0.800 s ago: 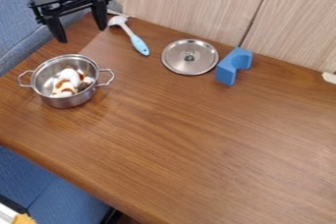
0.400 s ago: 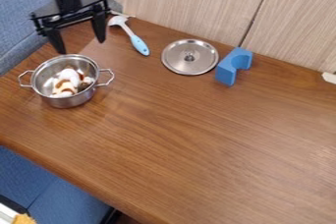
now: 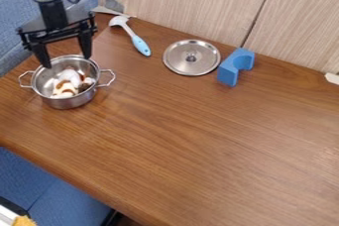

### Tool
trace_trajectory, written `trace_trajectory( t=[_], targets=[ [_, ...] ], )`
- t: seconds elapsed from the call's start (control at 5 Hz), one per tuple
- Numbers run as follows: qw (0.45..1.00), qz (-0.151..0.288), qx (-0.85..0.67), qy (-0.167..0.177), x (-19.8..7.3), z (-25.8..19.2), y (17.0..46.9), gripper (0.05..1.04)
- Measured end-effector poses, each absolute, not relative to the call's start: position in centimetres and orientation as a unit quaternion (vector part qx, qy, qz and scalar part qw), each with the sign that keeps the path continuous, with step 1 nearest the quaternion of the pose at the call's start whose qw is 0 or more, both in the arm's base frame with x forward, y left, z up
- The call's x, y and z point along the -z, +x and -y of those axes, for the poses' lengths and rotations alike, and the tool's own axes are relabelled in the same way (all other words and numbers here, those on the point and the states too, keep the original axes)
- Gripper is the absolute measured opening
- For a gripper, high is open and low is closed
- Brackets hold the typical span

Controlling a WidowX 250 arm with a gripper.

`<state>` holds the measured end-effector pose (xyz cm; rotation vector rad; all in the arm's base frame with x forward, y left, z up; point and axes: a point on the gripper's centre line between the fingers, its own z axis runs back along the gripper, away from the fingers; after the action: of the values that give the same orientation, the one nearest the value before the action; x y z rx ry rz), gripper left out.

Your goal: Take out the object in the silver pot and put it in the middle of the table

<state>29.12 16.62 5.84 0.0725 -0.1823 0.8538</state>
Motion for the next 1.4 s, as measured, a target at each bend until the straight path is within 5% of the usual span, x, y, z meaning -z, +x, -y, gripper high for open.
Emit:
trace_trajectory(
  t=[0.6, 1.0, 1.4],
  targets=[
    [0.933, 0.038, -0.354, 0.046, -2.0, -15.3, 28.3, 0.950],
    [0.928, 0.033, -0.367, 0.057, -1.1, -15.6, 28.3, 0.518],
    [0.916, 0.039, -0.395, 0.061, -1.7, -15.8, 28.6, 0.510]
  ],
)
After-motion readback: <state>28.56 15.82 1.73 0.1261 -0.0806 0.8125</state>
